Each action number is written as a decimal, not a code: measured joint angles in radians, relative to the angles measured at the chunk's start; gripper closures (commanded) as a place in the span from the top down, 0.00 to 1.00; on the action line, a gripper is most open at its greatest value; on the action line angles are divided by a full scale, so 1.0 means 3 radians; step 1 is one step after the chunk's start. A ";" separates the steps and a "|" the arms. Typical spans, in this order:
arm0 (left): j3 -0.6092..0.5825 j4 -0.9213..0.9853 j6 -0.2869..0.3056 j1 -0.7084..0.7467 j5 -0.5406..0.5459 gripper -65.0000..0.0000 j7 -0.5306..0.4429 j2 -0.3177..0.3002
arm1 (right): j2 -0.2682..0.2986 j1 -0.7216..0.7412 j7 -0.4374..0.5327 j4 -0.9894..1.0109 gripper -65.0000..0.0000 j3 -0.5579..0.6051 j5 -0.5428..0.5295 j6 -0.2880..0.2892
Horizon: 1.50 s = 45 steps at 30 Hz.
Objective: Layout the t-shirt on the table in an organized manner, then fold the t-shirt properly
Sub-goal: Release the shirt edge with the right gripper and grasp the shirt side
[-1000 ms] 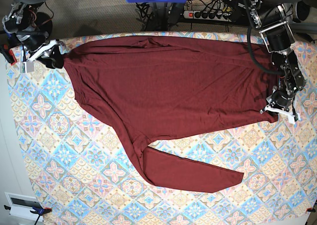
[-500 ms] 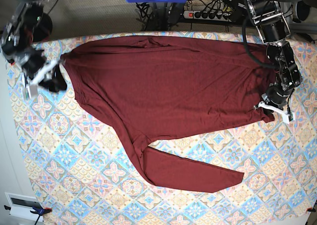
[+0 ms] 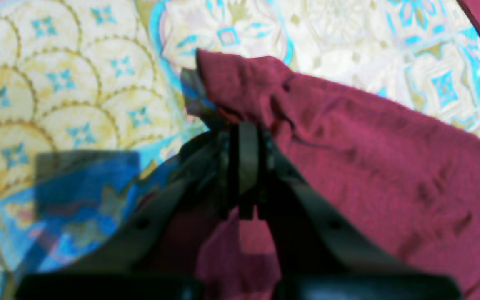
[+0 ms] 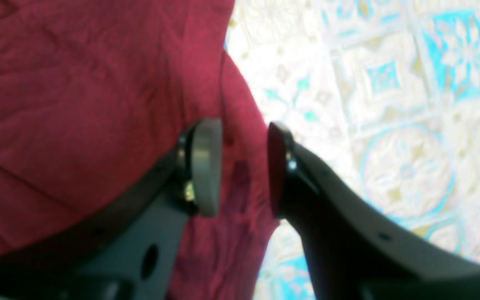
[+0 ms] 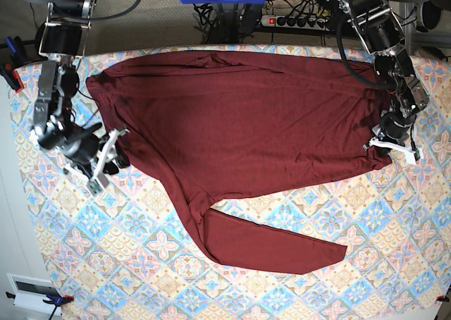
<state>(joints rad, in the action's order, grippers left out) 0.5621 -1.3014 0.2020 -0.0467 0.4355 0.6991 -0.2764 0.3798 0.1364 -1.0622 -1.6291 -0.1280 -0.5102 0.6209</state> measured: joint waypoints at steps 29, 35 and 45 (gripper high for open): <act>0.0003 0.0000 -0.0001 0.0015 -0.0008 0.00 0.0013 0.0015 | -0.0261 0.0666 0.1001 0.1503 0.38 0.1017 0.0617 0.0015; 0.0003 0.0000 -0.0001 0.0015 -0.0008 0.00 0.0014 0.0017 | -0.0312 0.0680 0.1134 0.1698 0.38 0.1008 0.0626 0.0000; 0.0003 0.0000 -0.0003 0.0024 -0.0008 0.00 0.0014 0.0017 | -0.0322 0.0726 0.1324 0.1881 0.00 0.0985 0.0589 -0.0013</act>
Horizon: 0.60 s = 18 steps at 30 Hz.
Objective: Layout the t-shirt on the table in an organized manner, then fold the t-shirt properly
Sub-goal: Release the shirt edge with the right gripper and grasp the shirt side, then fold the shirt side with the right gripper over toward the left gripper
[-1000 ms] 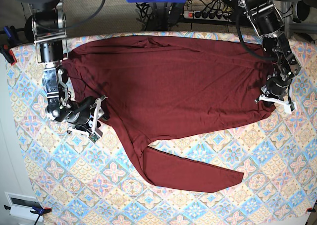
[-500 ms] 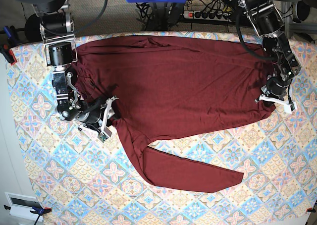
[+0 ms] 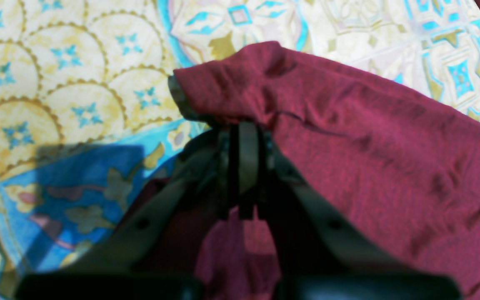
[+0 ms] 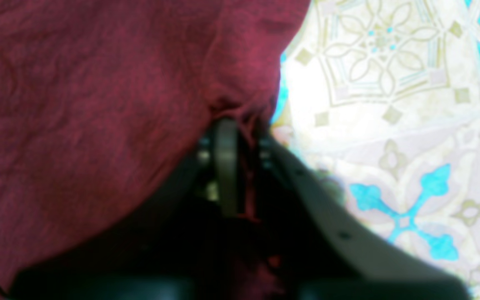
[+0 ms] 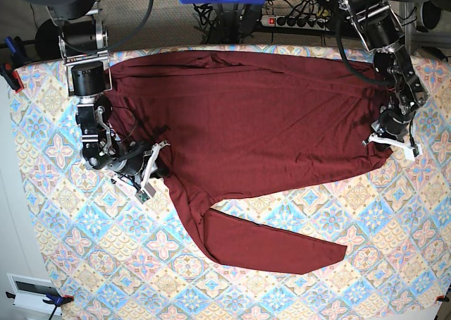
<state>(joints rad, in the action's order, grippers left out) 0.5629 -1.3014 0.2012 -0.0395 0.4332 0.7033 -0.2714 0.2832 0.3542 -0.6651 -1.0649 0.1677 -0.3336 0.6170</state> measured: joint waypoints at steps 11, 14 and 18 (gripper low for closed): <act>0.0000 0.0000 0.0004 -0.0003 0.0014 0.00 -0.0001 -0.0004 | 0.0192 -0.0123 -0.0242 -0.0589 0.00 -0.0448 0.0024 0.0217; 0.0000 0.0000 0.0000 0.0003 0.0234 0.00 0.0000 -0.0038 | 0.0178 -0.0182 -0.0328 -0.0676 0.00 -0.0500 0.0043 0.0240; -0.0001 -0.0020 0.0000 0.0090 0.0629 0.00 -0.0003 -0.0169 | 0.0183 -0.0291 -0.0318 -0.0867 0.00 -0.0547 0.0032 0.0239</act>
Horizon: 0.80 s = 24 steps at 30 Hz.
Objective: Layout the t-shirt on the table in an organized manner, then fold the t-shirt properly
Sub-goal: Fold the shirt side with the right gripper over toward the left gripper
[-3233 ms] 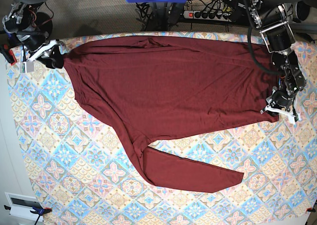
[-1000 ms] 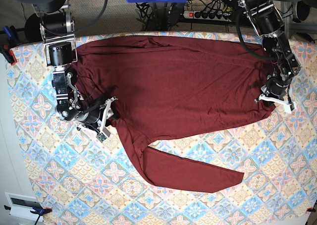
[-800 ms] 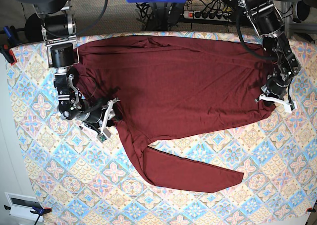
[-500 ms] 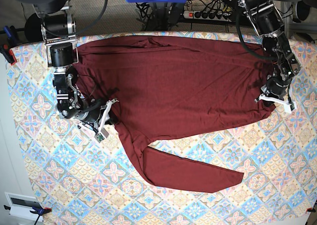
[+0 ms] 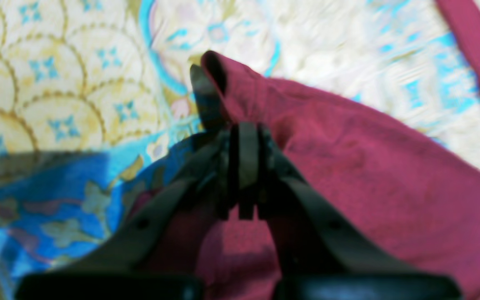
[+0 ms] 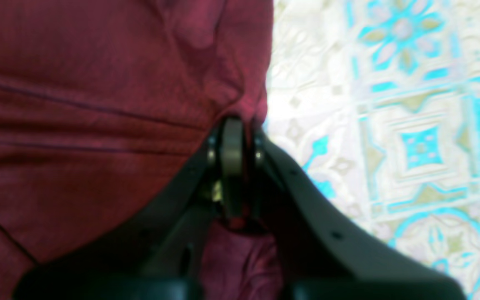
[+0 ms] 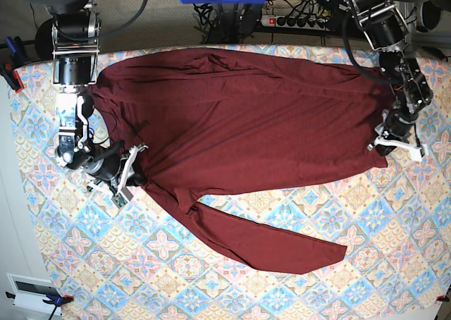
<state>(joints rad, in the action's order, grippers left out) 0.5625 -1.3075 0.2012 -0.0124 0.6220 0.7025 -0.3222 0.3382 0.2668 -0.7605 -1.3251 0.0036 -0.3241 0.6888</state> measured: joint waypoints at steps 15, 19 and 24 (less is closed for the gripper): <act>0.0275 -0.0804 0.0001 0.0629 0.0369 0.00 0.0019 -0.0097 | 0.0060 -0.0556 -0.0338 -0.0807 0.00 -0.0366 -0.0010 0.0047; 0.0345 -0.0879 0.0004 0.0698 0.0375 0.00 0.0019 -0.0089 | 0.0064 -0.0688 -0.0356 -0.1036 0.00 -0.0504 -0.0052 0.0047; 0.0462 -0.0979 0.0015 0.0921 0.0605 0.00 0.0031 -0.0092 | 0.0069 -0.0991 -0.0426 -0.1296 0.00 -0.0703 -0.0050 0.0051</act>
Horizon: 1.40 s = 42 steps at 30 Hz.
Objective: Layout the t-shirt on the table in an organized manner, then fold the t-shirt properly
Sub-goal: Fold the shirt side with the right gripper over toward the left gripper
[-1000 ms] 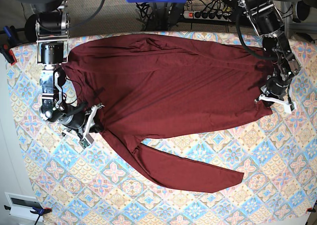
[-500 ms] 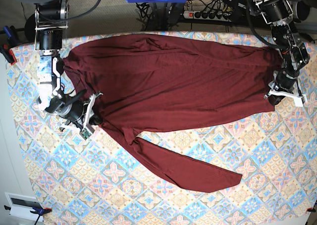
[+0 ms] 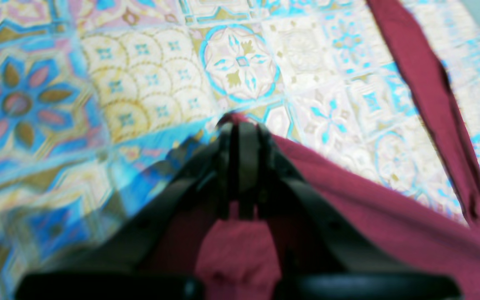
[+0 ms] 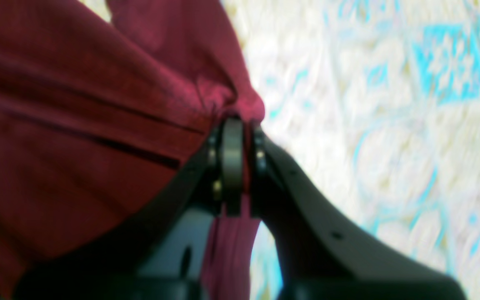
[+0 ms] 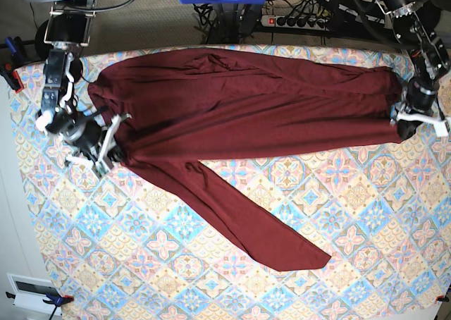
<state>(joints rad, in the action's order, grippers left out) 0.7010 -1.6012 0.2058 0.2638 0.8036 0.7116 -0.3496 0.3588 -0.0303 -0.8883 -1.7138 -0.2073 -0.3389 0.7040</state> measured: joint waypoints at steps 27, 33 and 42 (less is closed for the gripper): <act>-0.0322 0.0248 -0.0013 0.0404 -0.0148 0.20 0.0146 -0.0076 | -0.0009 -0.0655 -0.0170 -0.0285 0.15 -0.0139 0.0074 -0.0027; -0.0066 0.0245 -0.0025 0.0413 0.0270 0.39 0.0149 -0.0009 | -0.0014 -0.0646 -0.0125 -0.0670 0.21 -0.0474 0.0005 -0.0004; 0.0544 0.0243 -0.0050 0.0421 0.1036 0.40 0.0437 0.0075 | -0.0024 -0.0519 -0.0207 -0.0696 0.21 -0.0169 0.0071 -0.0019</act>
<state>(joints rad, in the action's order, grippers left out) 0.8642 -1.5284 0.1909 0.3901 1.1145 0.8429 -0.3271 0.3515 -0.1860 -0.9504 -1.9224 -0.2581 -0.3176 0.6983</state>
